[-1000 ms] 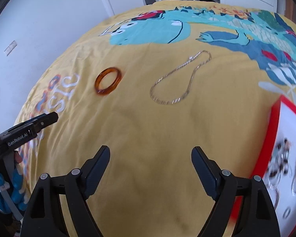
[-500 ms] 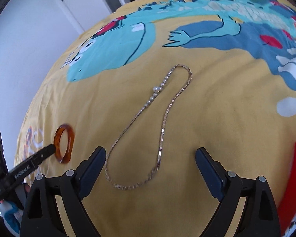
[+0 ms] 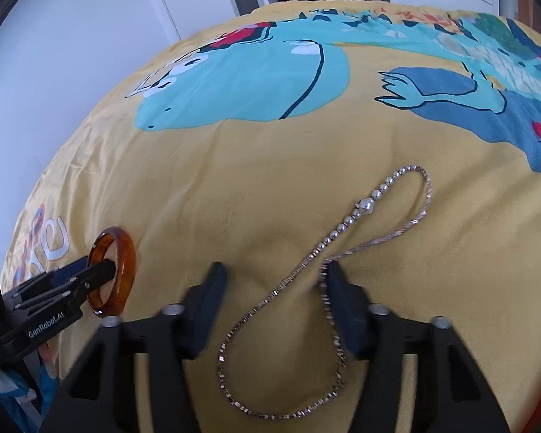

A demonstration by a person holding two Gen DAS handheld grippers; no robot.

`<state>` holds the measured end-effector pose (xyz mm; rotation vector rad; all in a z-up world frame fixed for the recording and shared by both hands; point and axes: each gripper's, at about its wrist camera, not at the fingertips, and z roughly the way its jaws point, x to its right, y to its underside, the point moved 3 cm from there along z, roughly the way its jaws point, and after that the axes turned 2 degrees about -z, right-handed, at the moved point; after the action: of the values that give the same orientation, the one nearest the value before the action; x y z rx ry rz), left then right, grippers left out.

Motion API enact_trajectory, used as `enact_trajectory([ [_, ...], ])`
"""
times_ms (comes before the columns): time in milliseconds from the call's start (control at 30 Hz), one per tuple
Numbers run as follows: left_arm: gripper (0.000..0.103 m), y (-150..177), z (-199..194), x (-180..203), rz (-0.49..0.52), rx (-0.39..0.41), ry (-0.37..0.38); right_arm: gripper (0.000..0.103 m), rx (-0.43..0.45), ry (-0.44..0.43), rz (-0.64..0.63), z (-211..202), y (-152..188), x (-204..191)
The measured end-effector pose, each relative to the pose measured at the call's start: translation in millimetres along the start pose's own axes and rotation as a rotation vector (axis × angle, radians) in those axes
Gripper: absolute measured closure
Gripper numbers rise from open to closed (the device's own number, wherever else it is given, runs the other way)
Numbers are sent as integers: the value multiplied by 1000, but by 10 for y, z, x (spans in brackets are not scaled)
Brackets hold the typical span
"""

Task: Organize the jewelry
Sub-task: 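Grasp the orange amber bangle with the left tool while the right tool grasps the chain necklace, then carry the amber bangle and necklace over the red box with both tools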

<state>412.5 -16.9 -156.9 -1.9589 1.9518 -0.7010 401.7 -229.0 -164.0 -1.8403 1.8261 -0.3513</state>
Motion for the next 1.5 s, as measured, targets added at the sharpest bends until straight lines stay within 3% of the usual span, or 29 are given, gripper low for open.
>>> enact_trajectory([
  [33, 71, 0, -5, 10, 3, 2, 0, 78, 0, -3, 4, -22, 27, 31],
  [133, 91, -9, -24, 50, 15, 7, -9, 90, -11, -24, 19, -61, 66, 86],
  [167, 92, -7, -39, 50, 11, 8, -12, 93, -14, -29, 17, -79, 84, 83],
  [233, 93, 13, -73, 39, 3, 11, -20, 98, -20, -37, 14, -117, 130, 69],
  [600, 94, 239, -541, 19, -19, 22, -19, 101, 29, -149, 51, -728, 516, -117],
  [967, 94, 444, -1478, 35, -10, 93, 10, 101, 132, -214, 59, -1759, 732, -463],
  [1500, 94, 990, -2880, 208, 45, 219, 53, 101, 279, -193, 38, -3182, 1296, -690],
])
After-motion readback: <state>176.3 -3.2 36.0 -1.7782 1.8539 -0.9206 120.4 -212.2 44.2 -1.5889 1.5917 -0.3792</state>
